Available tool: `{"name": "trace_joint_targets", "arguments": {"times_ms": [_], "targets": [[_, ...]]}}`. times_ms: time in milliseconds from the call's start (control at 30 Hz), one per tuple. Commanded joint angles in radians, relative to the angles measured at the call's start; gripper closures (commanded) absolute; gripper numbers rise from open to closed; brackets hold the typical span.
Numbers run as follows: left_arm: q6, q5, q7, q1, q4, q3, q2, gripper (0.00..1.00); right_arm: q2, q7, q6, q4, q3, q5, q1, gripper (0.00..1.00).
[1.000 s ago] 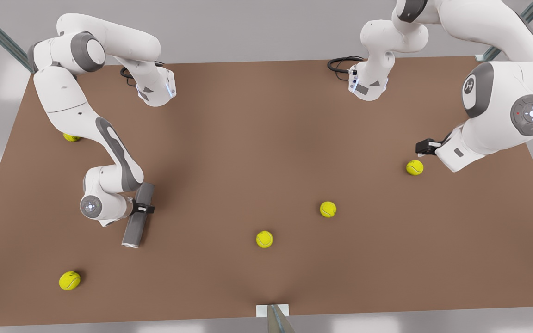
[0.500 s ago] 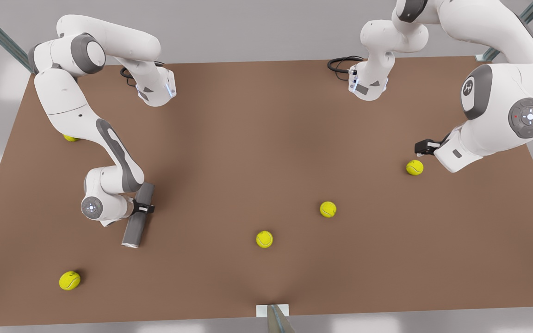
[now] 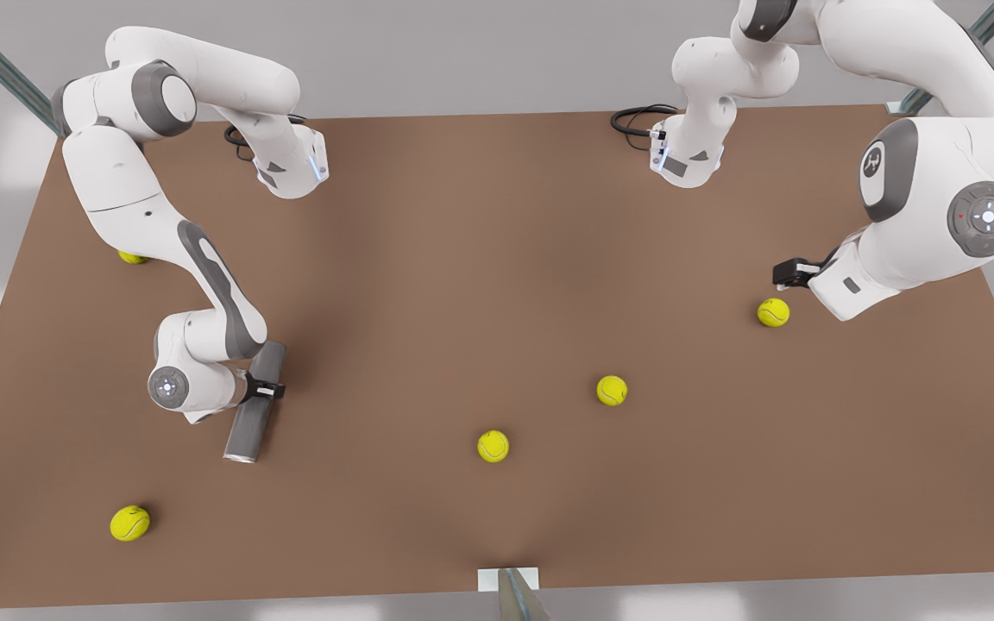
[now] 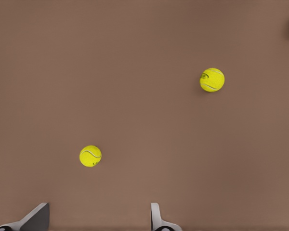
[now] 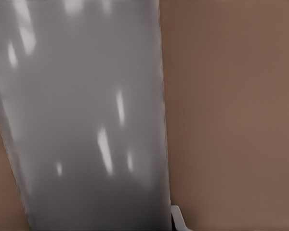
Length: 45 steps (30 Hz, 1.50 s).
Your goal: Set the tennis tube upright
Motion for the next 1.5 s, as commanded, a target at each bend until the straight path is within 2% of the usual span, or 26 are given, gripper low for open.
{"name": "trace_joint_targets", "arguments": {"times_ms": [0, 100, 300, 367, 500, 600, 700, 800, 867, 900, 1200, 1467], "targets": [[0.000, 0.000, 0.000, 0.001, 0.000, 0.000, 0.000, 0.00, 0.000, 0.000, 0.000, 0.000, 0.000, -0.002, 0.000, 0.31], [-0.002, 0.000, 0.000, -0.001, 0.000, 0.000, 0.000, 0.00, 0.000, 0.000, 0.000, 0.000, 0.000, 0.000, 0.000, 0.39], [-0.008, 0.000, 0.000, -0.001, 0.000, 0.000, -0.002, 0.00, -0.002, 0.003, -0.012, 0.000, 0.002, 0.000, 0.002, 0.39], [-0.008, 0.000, 0.000, -0.001, 0.000, 0.000, -0.002, 0.00, -0.006, 0.003, -0.104, 0.058, 0.009, -0.002, 0.008, 0.39], [-0.008, 0.000, 0.000, -0.001, 0.000, 0.000, 0.000, 0.00, -0.006, -0.006, -0.152, 0.100, 0.012, -0.002, 0.031, 0.39], [-0.008, 0.000, 0.000, -0.001, 0.000, 0.000, 0.000, 0.00, -0.009, -0.009, -0.266, 0.222, 0.014, -0.003, 0.118, 0.39], [-0.008, 0.000, 0.000, 0.001, 0.000, 0.000, -0.002, 0.00, -0.018, -0.017, -0.282, 0.259, 0.130, -0.059, 0.124, 0.39], [-0.006, 0.000, 0.000, 0.008, 0.000, 0.000, 0.000, 0.00, -0.028, -0.081, -0.282, 0.278, 0.189, -0.112, 0.129, 0.39], [-0.006, 0.000, 0.000, 0.009, 0.000, 0.000, 0.000, 0.00, -0.026, -0.128, -0.279, 0.275, 0.264, -0.258, 0.141, 0.39], [-0.006, 0.000, 0.000, 0.009, 0.000, 0.000, 0.000, 0.00, -0.026, -0.173, -0.275, 0.276, 0.272, -0.281, 0.155, 0.39], [0.000, 0.000, -0.002, 0.016, -0.002, 0.000, 0.001, 0.00, -0.026, -0.455, -0.239, 0.301, 0.273, -0.413, 0.235, 0.39], [0.005, -0.001, -0.002, 0.016, -0.002, 0.000, 0.008, 0.00, -0.017, -0.701, -0.124, 0.313, 0.270, -0.414, 0.321, 0.39]]}}
